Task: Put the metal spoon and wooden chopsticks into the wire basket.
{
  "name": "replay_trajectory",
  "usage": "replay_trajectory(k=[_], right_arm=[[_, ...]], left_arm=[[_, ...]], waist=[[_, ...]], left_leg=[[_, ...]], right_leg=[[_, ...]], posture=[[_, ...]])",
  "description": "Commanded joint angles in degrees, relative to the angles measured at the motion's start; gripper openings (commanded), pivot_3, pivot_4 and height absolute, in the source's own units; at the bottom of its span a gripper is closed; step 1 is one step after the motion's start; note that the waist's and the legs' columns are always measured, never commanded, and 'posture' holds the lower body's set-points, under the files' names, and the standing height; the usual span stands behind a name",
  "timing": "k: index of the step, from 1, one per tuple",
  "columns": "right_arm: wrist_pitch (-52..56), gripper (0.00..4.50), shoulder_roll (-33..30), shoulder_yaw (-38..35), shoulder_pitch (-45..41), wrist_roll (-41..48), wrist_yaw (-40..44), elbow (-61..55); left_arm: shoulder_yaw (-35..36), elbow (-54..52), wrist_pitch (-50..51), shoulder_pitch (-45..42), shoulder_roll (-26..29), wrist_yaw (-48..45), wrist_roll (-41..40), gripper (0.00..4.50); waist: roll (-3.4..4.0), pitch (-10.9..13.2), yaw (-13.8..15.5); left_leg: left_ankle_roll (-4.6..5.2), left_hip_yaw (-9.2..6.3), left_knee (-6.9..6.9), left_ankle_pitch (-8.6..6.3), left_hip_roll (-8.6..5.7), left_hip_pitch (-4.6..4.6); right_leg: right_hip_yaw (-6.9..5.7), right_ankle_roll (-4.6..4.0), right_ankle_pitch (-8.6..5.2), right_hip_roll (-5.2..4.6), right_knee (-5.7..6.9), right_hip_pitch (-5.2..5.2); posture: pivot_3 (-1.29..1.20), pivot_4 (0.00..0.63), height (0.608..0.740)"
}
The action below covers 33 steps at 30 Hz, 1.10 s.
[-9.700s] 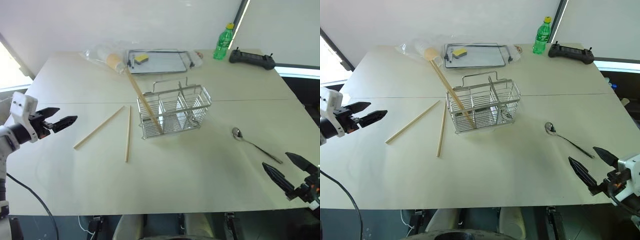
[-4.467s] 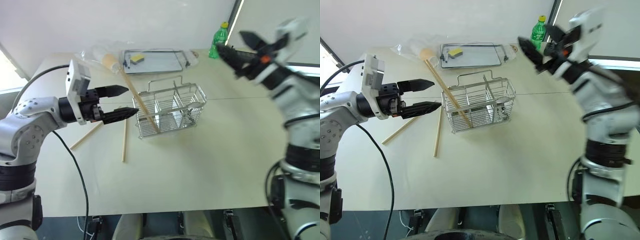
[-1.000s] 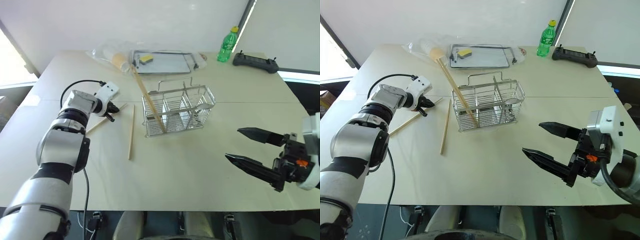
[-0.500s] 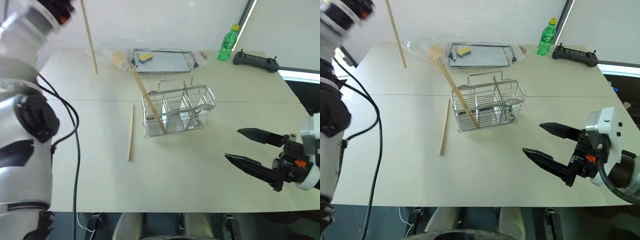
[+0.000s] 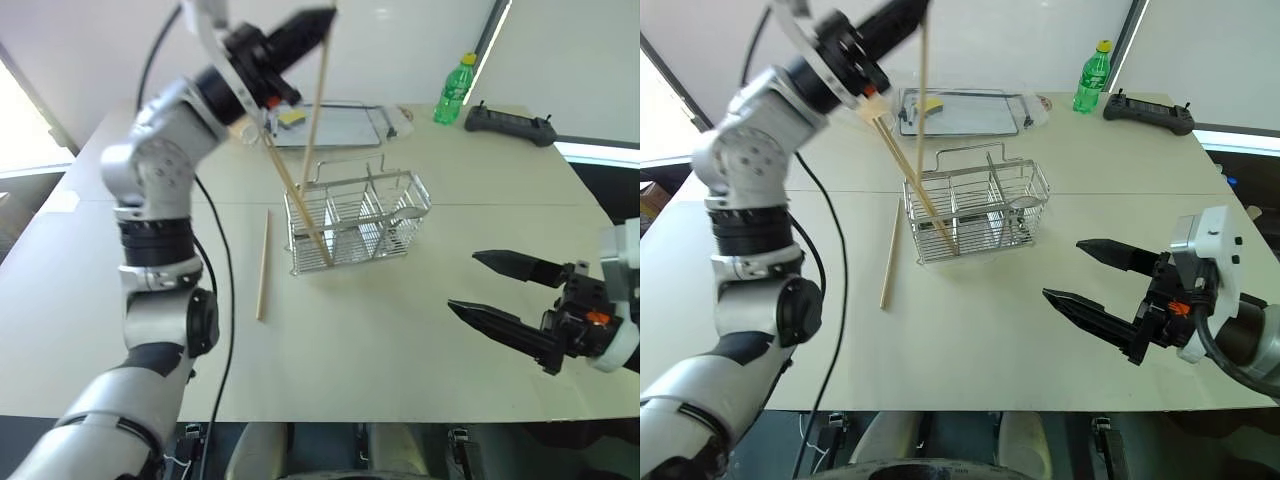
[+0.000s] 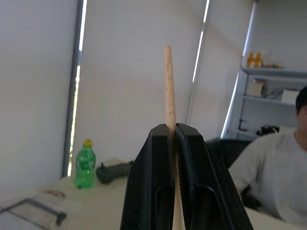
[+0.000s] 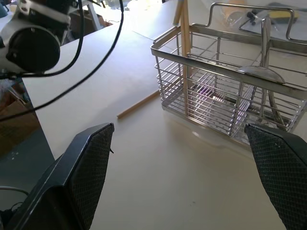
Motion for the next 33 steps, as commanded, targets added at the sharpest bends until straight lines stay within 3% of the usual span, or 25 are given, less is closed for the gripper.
replay_trajectory(k=[1,4,5,7,13,14,18,22,27,33], right_arm=[[-0.83,4.5,0.0,-1.93,0.46,1.74,-0.82,-1.02],[-1.07,4.5,0.32,-2.18,0.82,2.24,-2.06,-1.24],[-1.19,4.5,0.39,-2.19,0.92,2.36,-2.4,-1.3],[-1.37,4.5,0.47,-2.19,1.06,2.58,-2.95,-1.4],[-1.67,4.5,0.53,-1.82,1.27,2.27,-3.46,-1.1],[-1.71,4.5,0.48,-1.64,1.19,2.14,-3.5,-1.0],[-1.81,4.5,0.14,-0.88,0.54,1.72,-3.4,-0.26],[-1.83,4.5,0.27,-0.18,0.4,0.72,-2.73,-0.01],[-2.04,4.5,1.06,0.43,1.04,-0.62,-1.83,-0.27],[-2.45,4.5,2.33,1.34,1.65,-1.91,-1.49,-1.01]], left_arm=[[-0.72,-3.17,-3.06,0.27,0.37,0.86,0.41,0.12],[-2.18,-3.81,-3.72,2.14,-0.12,0.91,0.52,0.12],[-2.32,-4.03,-3.3,2.72,-0.37,0.93,-0.04,0.41],[-2.1,-4.29,-3.2,3.29,-0.83,1.28,-0.92,1.09],[0.2,-5.58,0.57,3.47,-1.22,3.19,-6.22,4.28],[0.64,-5.67,1.13,3.28,-0.87,3.45,-7.01,4.45],[3.52,-2.9,2.93,-0.67,2.39,4.76,-9.54,4.45],[5.74,6.01,4.27,-8.14,10.54,2.84,-9.06,4.45],[-1.35,29.04,1.5,-19.61,22.63,1.68,4.27,4.45],[-11.15,47.81,-0.22,-25.93,22.44,6.61,20.23,4.45]], waist=[[0.03,-0.01,0.06],[0.05,-0.02,0.17],[0.05,-0.02,0.18],[0.04,-0.02,0.19],[0.04,-0.02,0.19],[0.04,-0.02,0.16],[0.02,-0.01,0.07],[0.03,-0.01,0.05],[0.06,-0.02,0.03],[-0.02,0.01,0.43]], left_leg=[[0.01,0.0,-0.01,0.0,0.01,0.0],[0.02,0.0,0.04,-0.01,0.01,0.0],[0.02,0.01,0.07,-0.01,0.0,0.01],[0.02,0.02,0.12,-0.01,-0.01,0.0],[0.03,-0.01,0.12,0.0,-0.01,0.0],[0.03,-0.01,0.11,0.0,-0.01,0.0],[0.04,0.01,0.09,-0.01,0.0,0.0],[0.05,-0.01,0.09,-0.01,0.01,0.02],[0.05,0.02,0.01,-0.01,0.01,0.05],[0.05,-0.09,0.04,-0.02,-0.03,-0.05]], right_leg=[[0.0,-0.01,0.0,0.02,0.01,0.0],[0.0,-0.01,-0.01,0.02,-0.02,0.06],[0.0,-0.04,-0.03,0.0,-0.04,0.1],[0.01,-0.23,-0.12,-0.02,-0.07,0.13],[0.0,-0.27,-0.11,-0.01,-0.06,0.14],[0.0,-0.26,-0.11,-0.01,-0.06,0.13],[0.0,-0.25,-0.1,0.01,-0.04,0.09],[-0.01,-0.25,-0.11,0.07,-0.02,0.08],[-0.01,-0.16,-0.17,0.07,-0.02,0.06],[-0.09,-0.02,-0.18,0.01,-0.09,0.09]], posture=[[0.0,0.15,0.709],[0.0,0.15,0.709],[0.0,0.15,0.709],[0.0,0.15,0.709],[0.0,0.15,0.709],[0.0,0.15,0.709],[0.0,0.15,0.709],[0.0,0.15,0.709],[0.0,0.15,0.709],[0.0,0.15,0.709]])
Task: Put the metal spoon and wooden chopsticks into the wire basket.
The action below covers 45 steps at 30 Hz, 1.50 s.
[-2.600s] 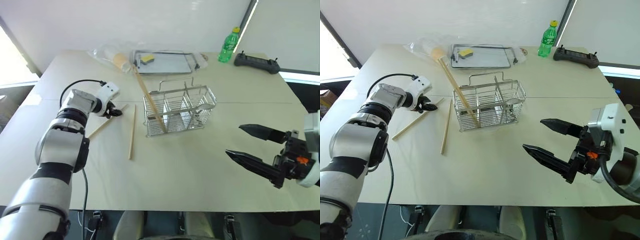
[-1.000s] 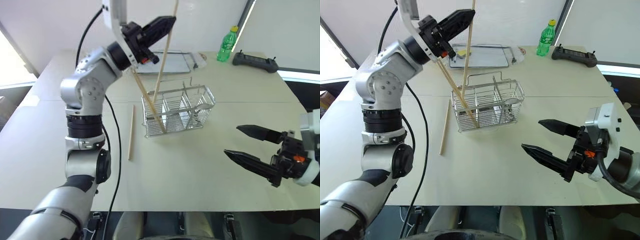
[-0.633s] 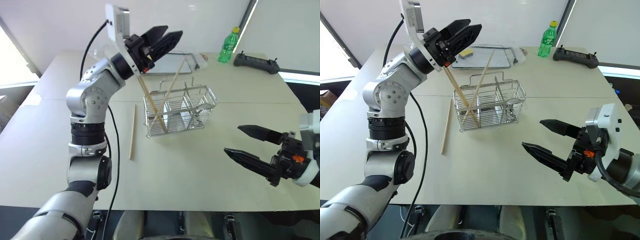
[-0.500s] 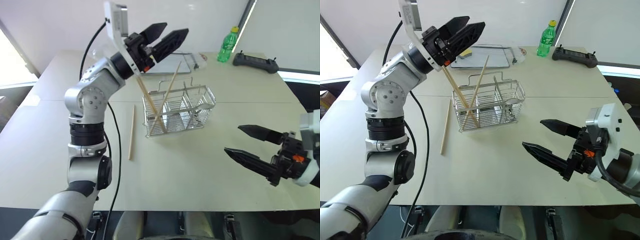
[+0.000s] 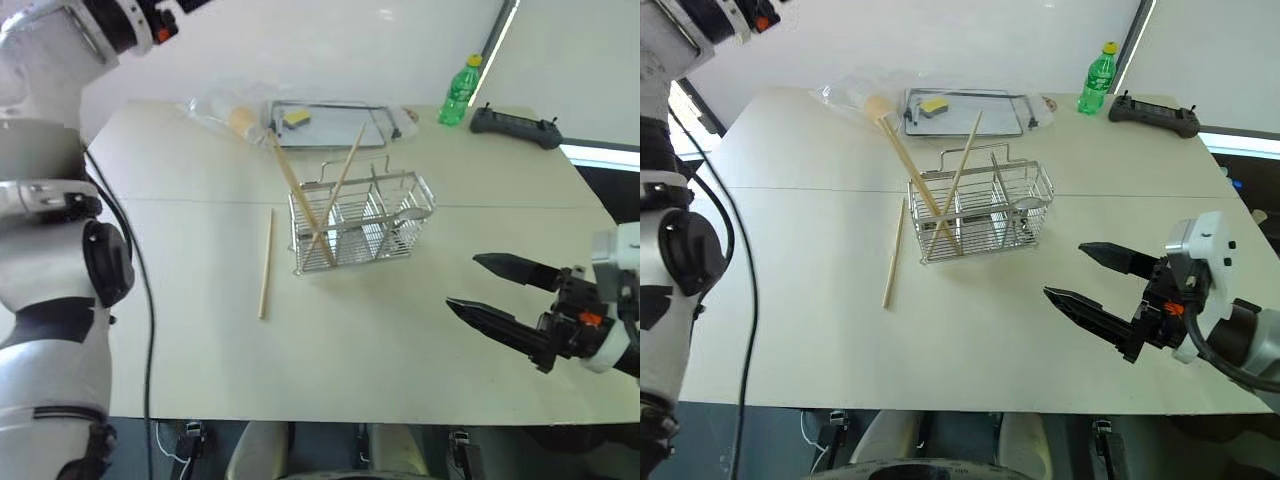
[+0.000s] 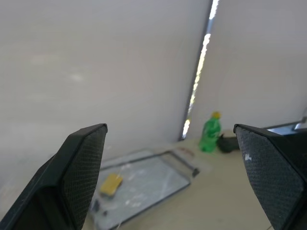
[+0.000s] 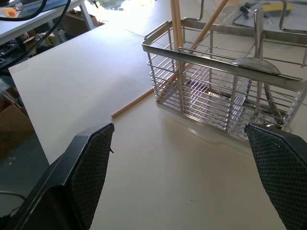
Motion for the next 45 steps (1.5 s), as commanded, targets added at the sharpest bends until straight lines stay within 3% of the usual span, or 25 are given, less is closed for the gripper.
replay_trajectory(k=[1,15,27,38,41,45], right_arm=[[-1.63,4.5,0.78,-0.34,0.01,-0.05,-0.02,-0.95],[-5.29,4.5,4.57,5.33,0.23,-0.74,-6.06,-5.16],[-6.78,4.5,2.3,5.05,-0.1,0.14,-5.43,-4.15],[-6.8,4.5,1.95,3.01,0.99,0.42,-5.38,-4.19],[-6.79,4.5,1.85,2.76,1.02,0.66,-5.55,-4.29],[-6.77,4.5,1.72,2.71,0.95,0.69,-5.68,-4.19]], left_arm=[[-5.05,6.13,1.43,-2.75,-2.05,1.39,7.26,4.45],[-8.39,14.97,14.7,7.39,-16.29,8.96,16.6,4.45],[-5.03,13.81,22.1,9.56,-23.06,15.13,15.88,4.45],[-2.72,13.29,25.71,12.22,-24.53,19.88,16.57,4.45],[-2.01,12.66,27.25,12.84,-25.07,20.66,15.98,3.73],[-1.61,12.05,28.42,12.7,-25.68,21.26,15.75,1.9]], waist=[[-0.03,0.02,-0.2],[-0.1,0.06,-0.52],[-0.05,0.02,-0.31],[0.06,-0.06,-0.41],[0.15,-0.11,-0.43],[0.2,-0.14,-0.33]], left_leg=[[0.0,0.01,-0.01,0.0,-0.02,-0.03],[0.0,0.02,0.0,0.0,-0.02,-0.43],[-0.01,0.01,0.03,0.0,-0.03,-0.2],[-0.02,0.06,0.0,-0.01,-0.03,0.03],[-0.02,0.08,-0.02,-0.01,-0.03,0.06],[-0.03,0.09,0.0,-0.01,-0.03,0.09]], right_leg=[[0.0,0.03,0.02,-0.05,0.0,-0.02],[0.0,0.12,0.15,-0.03,0.14,-0.5],[-0.01,0.15,0.14,-0.06,0.11,-0.23],[0.01,0.34,0.02,-0.09,0.11,-0.05],[0.02,0.34,0.02,-0.1,0.12,-0.04],[0.02,0.35,0.02,-0.1,0.13,-0.03]], posture=[[0.0,0.15,0.709],[0.0,0.15,0.709],[0.0,0.15,0.709],[0.0,0.15,0.709],[0.0,0.15,0.709],[0.0,0.15,0.709]])
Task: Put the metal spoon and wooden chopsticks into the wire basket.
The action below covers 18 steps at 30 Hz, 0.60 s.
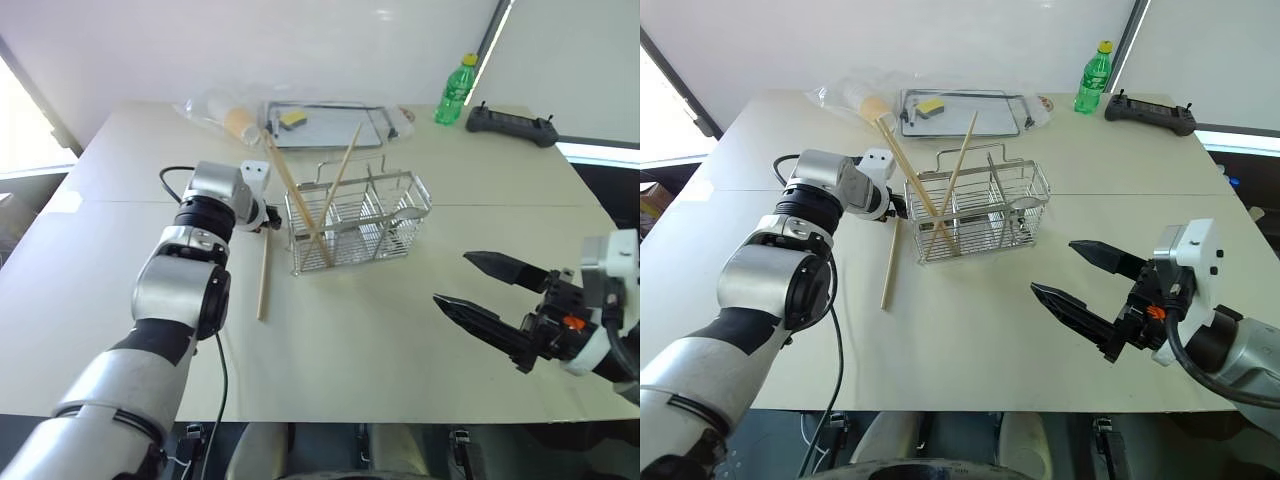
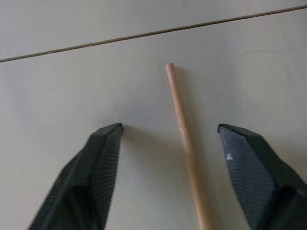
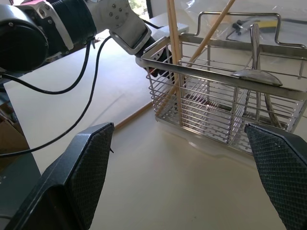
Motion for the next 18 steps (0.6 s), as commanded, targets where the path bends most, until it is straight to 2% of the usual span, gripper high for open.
replay_trajectory(k=[1,4,12,15,18], right_arm=[[-0.9,4.5,-0.45,-1.79,0.04,0.82,-0.09,-0.94],[-0.84,4.5,-0.33,-1.59,0.35,0.43,0.03,-1.19],[-0.9,4.5,-0.17,-1.64,1.76,-0.01,0.29,-1.69],[-0.86,4.5,-0.24,-2.19,2.37,0.09,0.5,-1.63],[-0.55,4.5,-0.45,-2.93,3.19,-0.03,1.02,-1.48]], left_arm=[[1.29,1.05,2.93,1.45,-1.48,-0.13,-1.07,1.47],[1.73,1.08,3.01,1.13,-1.71,0.04,-0.99,0.07],[3.75,1.75,2.04,0.18,-1.1,0.92,-1.31,0.03],[6.05,2.07,-3.05,-1.22,1.18,1.95,-1.66,0.03],[6.81,2.02,-14.41,-3.15,5.54,1.47,-0.64,0.03]], waist=[[0.01,-0.01,0.15],[0.02,-0.01,0.16],[0.02,-0.01,0.13],[0.01,-0.01,0.11],[-0.14,0.08,0.0]], left_leg=[[0.0,-0.01,0.0,0.0,0.0,0.0],[0.0,-0.01,0.02,0.0,-0.02,0.0],[0.0,-0.03,0.01,0.0,-0.04,0.02],[0.0,-0.03,0.01,0.0,-0.04,0.01],[-0.01,-0.02,0.01,0.0,-0.02,-0.03]], right_leg=[[0.0,0.0,0.0,0.0,0.0,0.02],[0.0,0.01,0.0,-0.03,-0.03,0.06],[-0.01,0.02,-0.01,-0.05,-0.04,0.09],[-0.01,0.03,-0.02,-0.05,-0.04,0.09],[-0.02,0.02,-0.01,-0.04,-0.02,-0.01]], posture=[[0.0,0.15,0.709],[0.0,0.15,0.709],[0.0,0.15,0.709],[0.0,0.15,0.709],[0.0,0.15,0.709]])
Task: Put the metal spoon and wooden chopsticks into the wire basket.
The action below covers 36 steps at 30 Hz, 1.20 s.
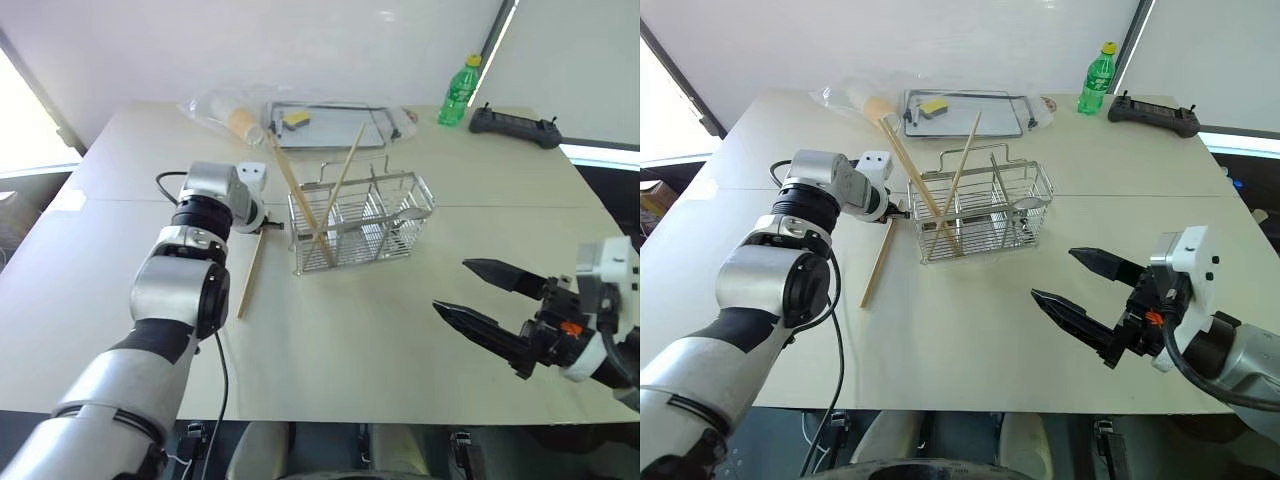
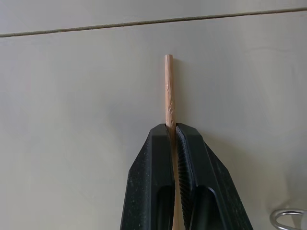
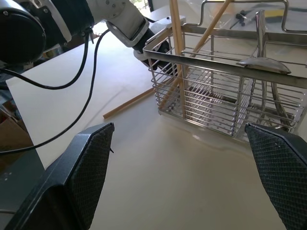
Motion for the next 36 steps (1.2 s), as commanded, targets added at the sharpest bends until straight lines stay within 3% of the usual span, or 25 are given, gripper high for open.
replay_trajectory(k=[1,7,10,13,17,22,25,34,36], right_arm=[[-0.37,4.5,-0.54,-2.8,1.16,-0.46,1.38,-1.17],[0.13,4.5,-0.46,-5.07,4.49,-1.73,4.48,-1.04],[0.15,4.5,-0.32,-5.75,5.33,-1.56,4.98,-0.65],[0.29,4.5,-0.63,-6.06,5.24,-0.97,4.93,-0.19],[0.72,4.5,-1.68,-6.4,4.18,-0.16,5.13,1.12],[1.41,4.5,-2.54,-6.48,3.08,0.64,5.13,1.89],[1.89,4.5,-2.7,-7.13,3.1,1.29,5.1,1.77],[2.43,4.5,-2.33,-8.28,3.67,2.12,4.65,1.33],[2.26,4.5,-2.21,-7.86,3.49,1.88,4.38,1.26]], left_arm=[[2.03,-0.5,-12.68,-3.62,5.18,-0.14,-0.07,0.03],[11.01,-2.2,-33.76,-11.65,14.25,-8.53,-7.67,0.03],[17.66,-6.22,-34.52,-16.95,17.33,-16.01,-16.27,0.03],[19.05,-14.73,-34.04,-18.55,18.06,-22.75,-21.43,0.03],[17.47,-31.2,-27.71,-14.81,14.89,-26.62,-28.67,0.03],[14.08,-47.94,-19.27,-4.53,7.58,-22.4,-34.33,0.03],[8.8,-55.43,-18.72,3.36,5.08,-22.14,-32.81,0.03],[2.65,-59.93,-15.63,13.53,2.45,-21.8,-33.11,0.03],[2.47,-60.44,-14.82,15.05,1.73,-22.02,-34.01,0.73]], waist=[[-0.13,0.08,-0.19],[-0.24,0.15,-0.08],[-0.26,0.15,0.05],[-0.25,0.15,0.01],[-0.24,0.14,-0.05],[-0.03,0.02,-0.02],[-0.01,0.02,-0.19],[-0.02,0.03,-0.03],[-0.02,0.03,-0.01]], left_leg=[[-0.02,-0.01,-0.01,0.01,0.02,-0.06],[-0.04,0.03,-0.08,0.01,0.06,-0.33],[-0.04,0.02,-0.06,0.01,-0.02,-0.44],[-0.03,0.01,-0.03,0.0,-0.03,-0.52],[-0.04,-0.02,-0.02,0.01,0.02,-0.34],[-0.05,-0.01,0.03,0.01,0.1,0.22],[-0.03,0.0,0.1,0.03,0.11,0.2],[0.03,0.09,0.01,0.02,0.06,-0.1],[0.03,0.08,0.05,0.02,0.06,-0.1]], right_leg=[[-0.01,-0.01,0.01,0.03,0.01,-0.08],[-0.01,-0.25,0.16,0.06,-0.07,-0.34],[-0.01,-0.17,0.16,-0.04,-0.15,-0.33],[-0.04,-0.13,0.19,-0.06,-0.19,-0.35],[-0.04,-0.13,0.19,-0.02,-0.17,-0.19],[-0.01,0.01,0.05,-0.03,-0.18,0.41],[0.0,-0.27,0.02,0.03,-0.13,0.39],[0.1,-0.31,0.26,0.1,-0.12,-0.02],[0.1,-0.32,0.25,0.1,-0.13,0.0]], posture=[[0.0,0.15,0.709],[0.0,0.15,0.709],[0.0,0.15,0.709],[0.0,0.15,0.709],[0.0,0.15,0.709],[0.0,0.15,0.709],[0.0,0.15,0.709],[0.0,0.15,0.709],[0.0,0.15,0.709]])
